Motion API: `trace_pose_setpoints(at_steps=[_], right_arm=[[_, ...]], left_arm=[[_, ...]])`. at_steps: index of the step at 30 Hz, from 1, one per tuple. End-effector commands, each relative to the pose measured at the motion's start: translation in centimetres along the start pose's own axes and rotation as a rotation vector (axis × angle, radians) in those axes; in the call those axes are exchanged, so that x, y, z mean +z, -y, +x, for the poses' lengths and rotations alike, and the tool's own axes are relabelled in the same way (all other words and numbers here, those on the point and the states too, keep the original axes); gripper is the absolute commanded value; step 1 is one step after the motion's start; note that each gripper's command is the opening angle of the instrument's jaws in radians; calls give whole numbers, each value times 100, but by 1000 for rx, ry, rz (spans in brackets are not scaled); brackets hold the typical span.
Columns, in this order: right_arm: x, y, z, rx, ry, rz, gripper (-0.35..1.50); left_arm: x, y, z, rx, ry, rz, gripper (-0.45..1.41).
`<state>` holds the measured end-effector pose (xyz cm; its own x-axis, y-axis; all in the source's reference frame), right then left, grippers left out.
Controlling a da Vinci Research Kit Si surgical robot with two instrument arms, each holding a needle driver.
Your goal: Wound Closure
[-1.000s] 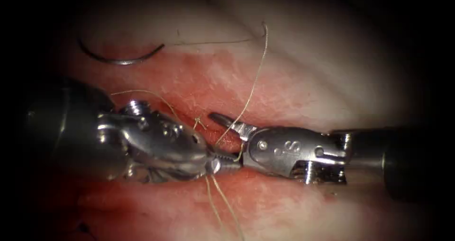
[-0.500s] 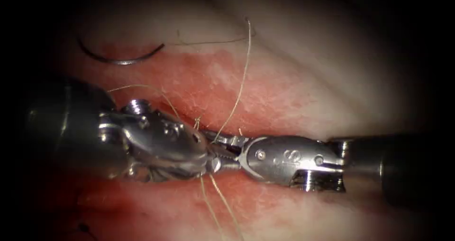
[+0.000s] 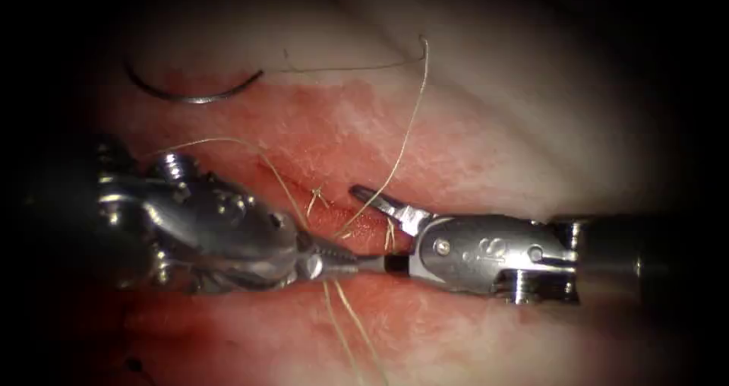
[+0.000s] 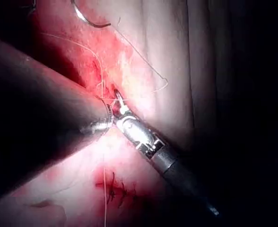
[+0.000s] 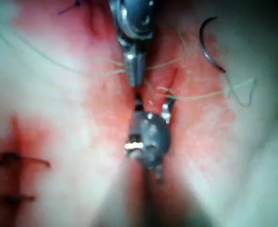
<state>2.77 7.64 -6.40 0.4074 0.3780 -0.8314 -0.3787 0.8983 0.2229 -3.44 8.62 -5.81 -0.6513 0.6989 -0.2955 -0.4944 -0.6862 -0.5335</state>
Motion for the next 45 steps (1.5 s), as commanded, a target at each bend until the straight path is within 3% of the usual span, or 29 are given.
trace_pose_setpoints(at_steps=[1, 8, 12, 21, 25, 28, 31, 34, 35, 38, 45], right_arm=[[-8, -1, -7, -1, 12, 9, 148], [-62, -11, -10, 27, 27, 46, 148], [-75, -17, -9, 30, 18, 47, 148], [-84, -20, -14, 27, 21, 43, 148], [-98, -32, -25, 29, 35, 14, 148], [-105, -37, -27, 39, 41, 4, 148], [-107, -38, -25, 52, 39, -11, 148], [-107, -37, -18, 58, 25, -11, 146], [-108, -38, -9, 68, 6, -19, 146], [-117, -42, 13, 73, -40, -34, 146], [-133, -40, 45, 50, -94, -53, 136]], left_arm=[[1, -3, 2, 3, -19, -19, -35], [-54, -4, 9, 8, -118, -92, -35], [-71, 2, 8, 14, -147, -108, -35], [-68, 2, 13, 34, -170, -103, -35], [-101, 32, 1, 28, -200, -72, -35], [-112, 50, -7, 122, -251, -42, 0], [-112, 65, -18, 185, -335, -20, 10], [-103, 79, -22, 237, -373, -59, 29], [-94, 86, -21, 250, -382, -91, 43], [-74, 96, -27, 264, -432, -83, 57], [-46, 99, -45, 283, -457, -58, 55]])
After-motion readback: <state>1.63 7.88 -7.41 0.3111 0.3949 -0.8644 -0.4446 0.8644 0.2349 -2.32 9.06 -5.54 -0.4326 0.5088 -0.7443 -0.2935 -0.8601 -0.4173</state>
